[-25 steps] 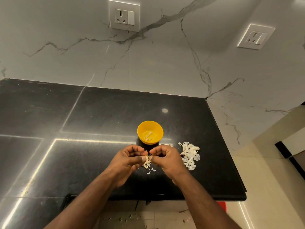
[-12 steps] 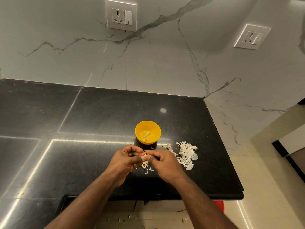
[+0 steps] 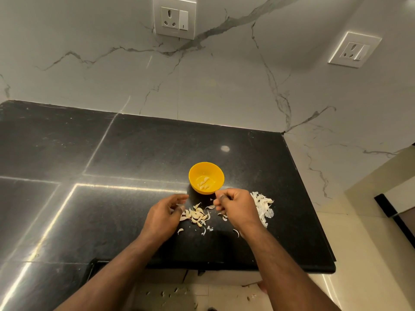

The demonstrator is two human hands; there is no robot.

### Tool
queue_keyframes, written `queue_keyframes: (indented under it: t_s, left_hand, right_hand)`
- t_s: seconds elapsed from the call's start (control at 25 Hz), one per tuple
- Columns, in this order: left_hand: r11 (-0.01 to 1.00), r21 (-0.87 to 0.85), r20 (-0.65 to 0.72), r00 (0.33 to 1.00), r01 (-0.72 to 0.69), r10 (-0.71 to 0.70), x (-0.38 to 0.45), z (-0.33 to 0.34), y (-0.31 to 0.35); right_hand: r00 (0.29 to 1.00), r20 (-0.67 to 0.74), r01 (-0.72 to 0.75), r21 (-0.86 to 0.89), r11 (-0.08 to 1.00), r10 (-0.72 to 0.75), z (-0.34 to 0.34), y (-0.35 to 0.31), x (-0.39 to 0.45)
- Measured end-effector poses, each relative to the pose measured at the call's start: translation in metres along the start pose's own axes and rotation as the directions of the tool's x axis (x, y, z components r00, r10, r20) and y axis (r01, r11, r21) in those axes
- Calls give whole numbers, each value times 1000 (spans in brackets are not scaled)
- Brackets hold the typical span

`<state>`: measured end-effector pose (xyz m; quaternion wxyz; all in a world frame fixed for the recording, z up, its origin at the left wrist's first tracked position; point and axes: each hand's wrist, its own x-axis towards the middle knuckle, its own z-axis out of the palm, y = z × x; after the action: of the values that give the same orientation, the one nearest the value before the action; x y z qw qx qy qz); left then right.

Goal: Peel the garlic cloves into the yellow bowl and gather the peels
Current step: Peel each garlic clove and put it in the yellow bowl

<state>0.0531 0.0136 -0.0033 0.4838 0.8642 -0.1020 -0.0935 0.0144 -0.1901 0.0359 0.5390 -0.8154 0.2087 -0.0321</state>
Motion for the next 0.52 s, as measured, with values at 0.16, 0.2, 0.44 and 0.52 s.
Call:
queue_keyframes:
  t_s: [0.16,0.2,0.44,0.52]
  left_hand:
    - [998,54,-50,999,-11,14,0,3,-16]
    - [997,72,-70,997,-24,29,-2,5,-20]
    - [987,138,-101,990,-86,101,-2,11,-29]
    - [984,152,-99,989,-98,114,0,12,-32]
  right_hand:
    - [999,-22,24,-127,992,-27,2,-5,13]
    - [999,-32,20,-155,988,-26,3,-8,17]
    - [996,-80,16,-270,963,-39,15,-28,38]
    - [996,-75,21,-270,963,-42,17,-31,42]
